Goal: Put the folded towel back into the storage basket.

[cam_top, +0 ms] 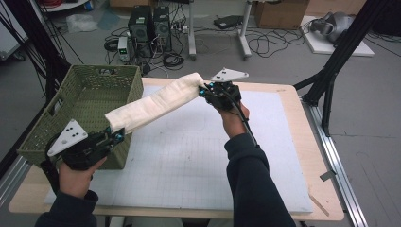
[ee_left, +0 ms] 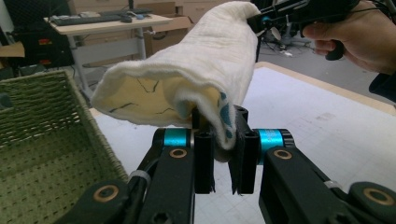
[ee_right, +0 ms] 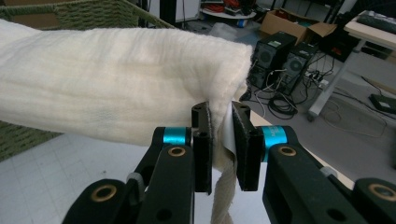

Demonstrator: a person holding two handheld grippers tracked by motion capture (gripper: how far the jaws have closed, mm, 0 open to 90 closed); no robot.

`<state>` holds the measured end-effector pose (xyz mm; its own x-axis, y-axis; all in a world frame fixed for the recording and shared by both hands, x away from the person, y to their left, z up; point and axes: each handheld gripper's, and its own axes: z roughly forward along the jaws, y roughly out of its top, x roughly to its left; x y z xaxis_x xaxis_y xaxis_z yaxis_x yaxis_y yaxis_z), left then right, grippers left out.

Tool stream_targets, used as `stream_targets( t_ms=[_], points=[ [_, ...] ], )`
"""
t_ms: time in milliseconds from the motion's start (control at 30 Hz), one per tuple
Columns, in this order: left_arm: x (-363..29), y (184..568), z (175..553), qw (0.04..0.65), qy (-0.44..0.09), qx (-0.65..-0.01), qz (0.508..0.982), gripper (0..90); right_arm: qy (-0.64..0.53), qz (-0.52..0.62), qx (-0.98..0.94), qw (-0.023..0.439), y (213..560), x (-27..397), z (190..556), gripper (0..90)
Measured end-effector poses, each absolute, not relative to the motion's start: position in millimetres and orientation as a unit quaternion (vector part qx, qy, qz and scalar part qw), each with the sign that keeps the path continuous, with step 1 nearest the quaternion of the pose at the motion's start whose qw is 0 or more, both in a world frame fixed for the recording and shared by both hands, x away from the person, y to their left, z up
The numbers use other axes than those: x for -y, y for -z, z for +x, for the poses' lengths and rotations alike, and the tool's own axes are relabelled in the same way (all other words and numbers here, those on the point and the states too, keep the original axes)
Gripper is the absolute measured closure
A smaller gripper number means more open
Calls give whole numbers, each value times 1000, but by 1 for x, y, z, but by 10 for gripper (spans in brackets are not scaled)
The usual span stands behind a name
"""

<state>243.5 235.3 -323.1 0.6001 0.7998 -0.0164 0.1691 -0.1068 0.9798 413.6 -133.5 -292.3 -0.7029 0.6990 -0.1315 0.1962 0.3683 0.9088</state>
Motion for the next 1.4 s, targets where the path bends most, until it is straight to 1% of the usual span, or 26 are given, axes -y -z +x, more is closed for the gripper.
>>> stream_targets(
  t_ms=[500,1033,1400],
  points=[
    [-261,321,229,560,-301,-366,679,816,-495,264,-790,249,283,78,433,803],
    [-293,317,218,553,-333,-391,657,816,-492,230,-804,244,274,14,455,803],
    [-315,314,209,551,-349,-403,642,816,-503,214,-804,231,268,-29,465,803]
  ],
)
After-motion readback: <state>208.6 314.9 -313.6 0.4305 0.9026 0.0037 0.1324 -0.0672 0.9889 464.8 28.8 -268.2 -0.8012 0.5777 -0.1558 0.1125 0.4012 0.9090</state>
